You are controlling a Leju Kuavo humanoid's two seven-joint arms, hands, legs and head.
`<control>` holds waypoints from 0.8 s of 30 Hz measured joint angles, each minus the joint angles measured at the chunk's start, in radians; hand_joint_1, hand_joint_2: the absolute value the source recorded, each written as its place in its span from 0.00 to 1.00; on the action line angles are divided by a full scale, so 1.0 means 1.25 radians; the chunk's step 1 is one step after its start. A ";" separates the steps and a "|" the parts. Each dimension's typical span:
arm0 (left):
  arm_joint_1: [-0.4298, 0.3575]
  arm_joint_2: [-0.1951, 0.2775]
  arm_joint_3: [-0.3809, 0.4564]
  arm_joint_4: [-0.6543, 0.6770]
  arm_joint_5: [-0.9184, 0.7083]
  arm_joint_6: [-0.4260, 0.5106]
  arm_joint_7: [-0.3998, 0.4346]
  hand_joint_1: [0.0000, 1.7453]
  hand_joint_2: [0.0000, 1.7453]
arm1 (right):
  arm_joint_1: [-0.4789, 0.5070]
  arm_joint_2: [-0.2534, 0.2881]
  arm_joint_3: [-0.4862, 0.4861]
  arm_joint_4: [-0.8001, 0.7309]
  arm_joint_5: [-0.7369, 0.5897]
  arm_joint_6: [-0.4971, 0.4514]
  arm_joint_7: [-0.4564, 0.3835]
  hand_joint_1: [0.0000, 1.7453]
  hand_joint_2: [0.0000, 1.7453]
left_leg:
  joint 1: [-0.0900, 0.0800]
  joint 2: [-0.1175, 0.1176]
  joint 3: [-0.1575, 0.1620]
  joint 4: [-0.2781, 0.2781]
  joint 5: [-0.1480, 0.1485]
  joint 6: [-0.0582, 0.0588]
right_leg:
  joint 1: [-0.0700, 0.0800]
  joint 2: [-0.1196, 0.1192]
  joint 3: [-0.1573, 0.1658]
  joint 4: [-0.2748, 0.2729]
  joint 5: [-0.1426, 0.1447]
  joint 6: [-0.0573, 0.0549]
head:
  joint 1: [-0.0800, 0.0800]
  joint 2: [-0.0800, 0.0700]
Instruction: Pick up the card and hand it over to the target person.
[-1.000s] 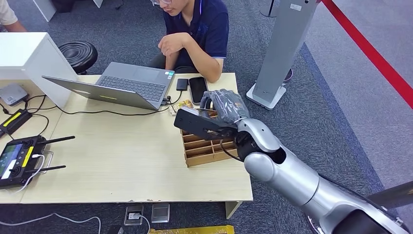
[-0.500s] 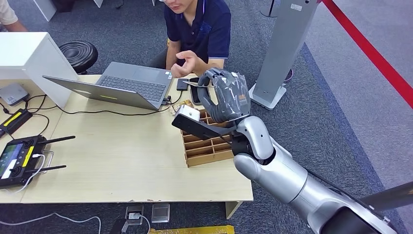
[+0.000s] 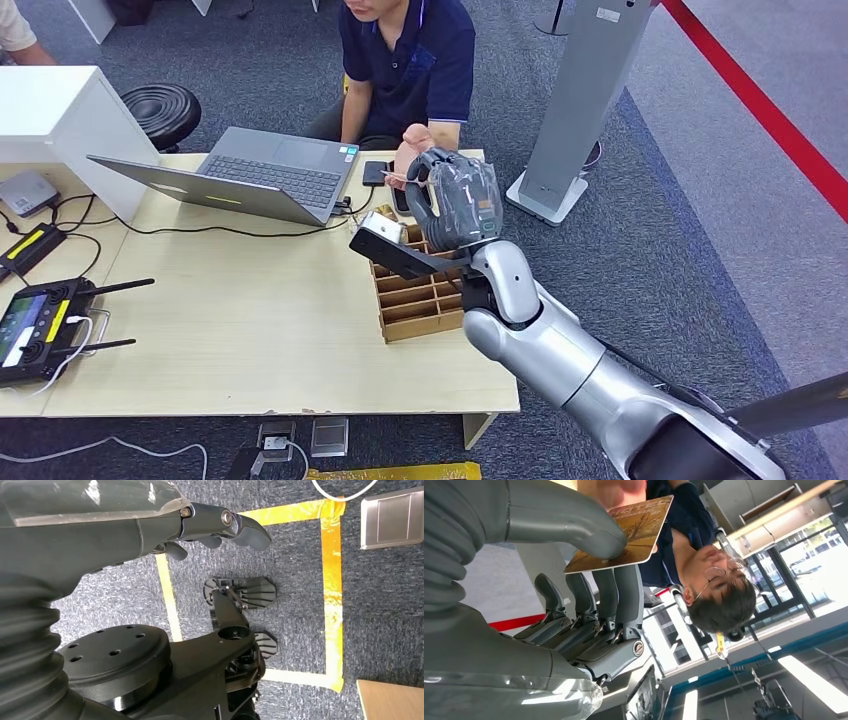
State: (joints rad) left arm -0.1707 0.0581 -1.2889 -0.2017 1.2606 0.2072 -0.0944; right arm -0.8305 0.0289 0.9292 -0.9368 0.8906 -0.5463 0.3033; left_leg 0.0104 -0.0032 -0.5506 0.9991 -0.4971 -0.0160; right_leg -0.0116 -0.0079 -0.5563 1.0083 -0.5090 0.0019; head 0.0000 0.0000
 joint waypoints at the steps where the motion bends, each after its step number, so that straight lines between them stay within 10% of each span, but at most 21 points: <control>1: 0.000 0.000 0.000 0.000 0.001 0.000 -0.001 0.00 1.00 | -0.001 0.000 0.003 0.001 0.008 -0.003 0.005 0.80 1.00 | 0.000 0.000 0.000 0.000 0.000 0.000 | 0.000 0.000 0.000 0.000 0.000 0.000 | 0.000 0.000; 7: 0.002 0.003 -0.002 0.000 0.001 -0.006 -0.007 0.00 1.00 | -0.002 -0.003 0.010 0.000 0.025 -0.007 0.016 0.80 1.00 | 0.000 0.000 0.000 0.000 0.000 0.000 | 0.000 0.000 0.000 0.000 0.000 0.000 | 0.000 0.000; 11: 0.004 0.004 -0.005 0.000 -0.001 -0.005 -0.006 0.00 1.00 | 0.003 -0.006 0.010 -0.007 0.022 -0.002 0.019 0.00 1.00 | 0.000 -0.001 0.000 0.000 0.000 0.000 | 0.000 -0.001 0.000 0.000 0.000 0.000 | 0.000 0.000; 12: 0.005 0.004 -0.002 0.000 0.001 -0.005 -0.009 0.00 1.00 | 0.004 -0.007 0.010 -0.009 0.020 -0.002 0.019 0.00 1.00 | 0.000 -0.001 0.000 0.000 0.000 0.000 | 0.000 -0.001 0.000 0.000 0.000 0.000 | 0.000 0.000; 16: 0.010 0.004 0.012 0.002 0.013 0.004 -0.002 0.00 0.00 | 0.019 -0.012 0.000 -0.034 -0.011 -0.002 0.008 0.00 1.00 | 0.000 -0.001 0.000 0.000 0.000 0.000 | 0.000 -0.001 0.000 0.000 0.000 0.000 | 0.000 0.000; 24: 0.029 0.008 0.031 0.001 0.028 0.011 -0.018 0.00 0.00 | 0.119 -0.054 -0.059 -0.167 -0.236 0.012 -0.077 0.00 1.00 | 0.001 -0.003 0.000 0.000 0.000 0.000 | 0.001 -0.003 0.001 -0.001 -0.001 0.000 | 0.000 0.000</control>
State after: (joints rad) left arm -0.1338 0.0683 -1.2499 -0.2006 1.2954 0.2211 -0.1175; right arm -0.6815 -0.0383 0.8555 -1.1456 0.5962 -0.5311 0.2076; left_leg 0.0111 -0.0066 -0.5502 0.9989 -0.4975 -0.0160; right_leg -0.0109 -0.0114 -0.5548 1.0072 -0.5101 0.0020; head 0.0000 0.0000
